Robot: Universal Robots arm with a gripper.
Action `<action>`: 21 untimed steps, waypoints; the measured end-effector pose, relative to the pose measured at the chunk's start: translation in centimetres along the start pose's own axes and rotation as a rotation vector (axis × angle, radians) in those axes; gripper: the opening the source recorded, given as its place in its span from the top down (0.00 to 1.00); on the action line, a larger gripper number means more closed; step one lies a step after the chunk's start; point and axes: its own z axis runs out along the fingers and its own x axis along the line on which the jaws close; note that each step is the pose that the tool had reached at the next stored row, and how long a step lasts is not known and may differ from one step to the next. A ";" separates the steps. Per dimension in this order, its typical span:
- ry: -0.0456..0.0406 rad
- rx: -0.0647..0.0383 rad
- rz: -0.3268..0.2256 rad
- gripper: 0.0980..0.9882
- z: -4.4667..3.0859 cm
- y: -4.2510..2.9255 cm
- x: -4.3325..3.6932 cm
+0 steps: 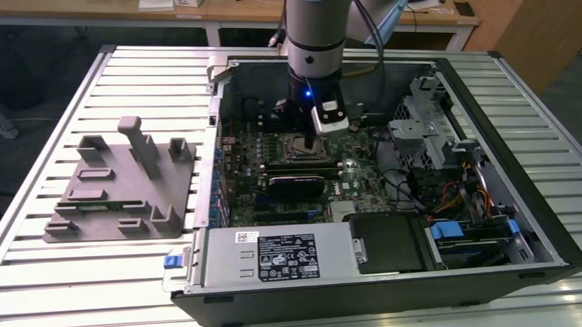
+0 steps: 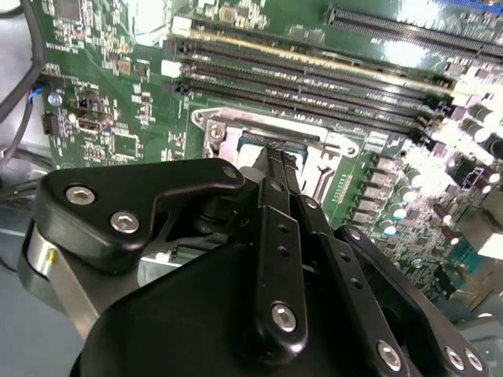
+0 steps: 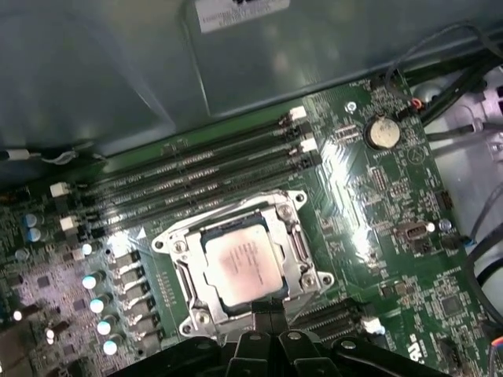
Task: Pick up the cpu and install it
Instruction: 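Install the second cpu locking lever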
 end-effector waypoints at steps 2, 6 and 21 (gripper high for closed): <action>0.0000 0.000 0.000 0.99 -0.01 -0.26 -0.09; -0.0001 0.000 0.000 0.99 -0.02 -0.75 -0.26; 0.0028 -0.002 -0.061 0.99 0.22 -1.77 -0.20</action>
